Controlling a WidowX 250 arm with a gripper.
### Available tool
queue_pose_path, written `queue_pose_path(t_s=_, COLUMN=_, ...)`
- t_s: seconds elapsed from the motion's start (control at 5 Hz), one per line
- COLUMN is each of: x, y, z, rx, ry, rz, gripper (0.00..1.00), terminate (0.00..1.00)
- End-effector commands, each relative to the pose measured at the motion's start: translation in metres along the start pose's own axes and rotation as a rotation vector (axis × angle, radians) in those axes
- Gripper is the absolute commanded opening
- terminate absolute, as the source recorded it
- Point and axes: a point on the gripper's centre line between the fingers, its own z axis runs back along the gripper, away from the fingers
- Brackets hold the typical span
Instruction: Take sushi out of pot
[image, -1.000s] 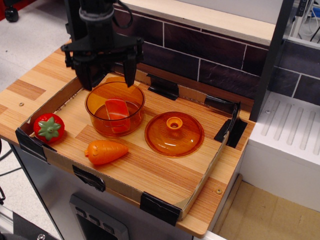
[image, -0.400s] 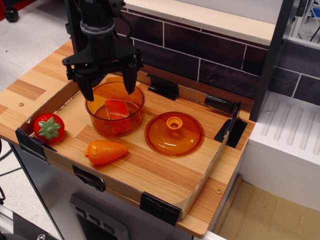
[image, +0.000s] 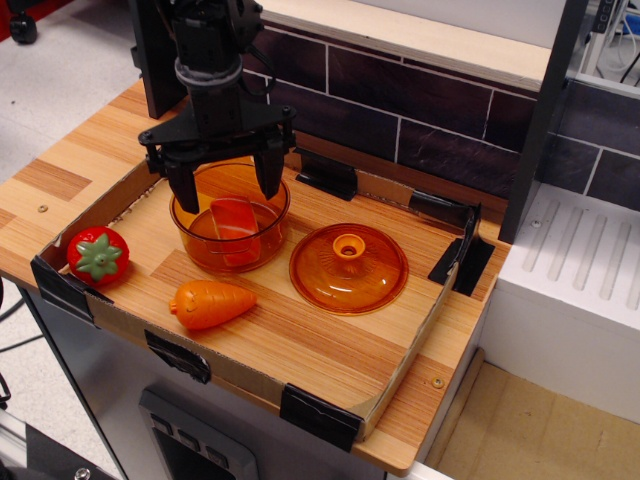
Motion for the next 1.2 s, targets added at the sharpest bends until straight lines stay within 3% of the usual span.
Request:
queue_pose_path(t_s=0.0, x=0.0011, y=-0.0028, z=-0.0002, rx=0.001, ry=-0.037, rz=0.004, gripper=1.0, terminate=0.0)
queue_pose_path(t_s=0.4, x=0.0005, y=-0.0021, z=-0.0056, rx=0.023, ry=-0.041, rz=0.006, gripper=1.0, terminate=0.0)
queue_pose_path(t_s=0.6, x=0.0, y=-0.0021, z=-0.0067, rx=0.027, ry=-0.05, rz=-0.009, gripper=0.0, terminate=0.0)
queue_pose_path(t_s=1.0, x=0.005, y=-0.0024, z=0.0009, rx=0.023, ry=-0.085, rz=0.02, gripper=0.0, terminate=0.0)
